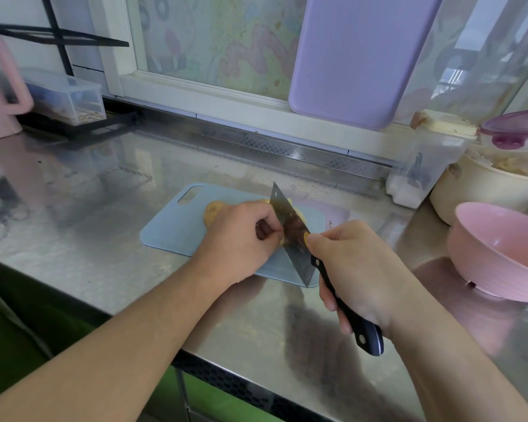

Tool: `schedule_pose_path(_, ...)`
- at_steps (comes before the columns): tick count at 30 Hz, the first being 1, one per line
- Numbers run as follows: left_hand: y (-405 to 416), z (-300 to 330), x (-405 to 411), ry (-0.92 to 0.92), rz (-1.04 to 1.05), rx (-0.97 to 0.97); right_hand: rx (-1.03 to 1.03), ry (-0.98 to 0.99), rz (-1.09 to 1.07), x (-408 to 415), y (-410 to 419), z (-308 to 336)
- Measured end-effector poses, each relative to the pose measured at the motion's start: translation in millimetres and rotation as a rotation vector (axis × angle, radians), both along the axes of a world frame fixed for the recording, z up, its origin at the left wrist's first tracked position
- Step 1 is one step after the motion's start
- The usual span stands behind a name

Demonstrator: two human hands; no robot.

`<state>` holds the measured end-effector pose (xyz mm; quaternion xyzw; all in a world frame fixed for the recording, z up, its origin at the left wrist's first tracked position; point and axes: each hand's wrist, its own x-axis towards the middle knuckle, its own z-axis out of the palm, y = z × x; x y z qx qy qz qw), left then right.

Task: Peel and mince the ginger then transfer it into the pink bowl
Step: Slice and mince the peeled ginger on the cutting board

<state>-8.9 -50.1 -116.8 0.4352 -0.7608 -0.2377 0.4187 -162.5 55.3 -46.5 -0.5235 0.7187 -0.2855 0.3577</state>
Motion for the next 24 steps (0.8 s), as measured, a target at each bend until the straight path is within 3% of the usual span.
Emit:
schedule_pose_path(9,-2,-3,1,0.052,-0.010,0.091,-0.113,-0.065,-0.035,-9,2,8)
schedule_pose_path(24,-2,-2,0,0.025,-0.001,0.036,-0.124,-0.087,-0.003,-4,3,8)
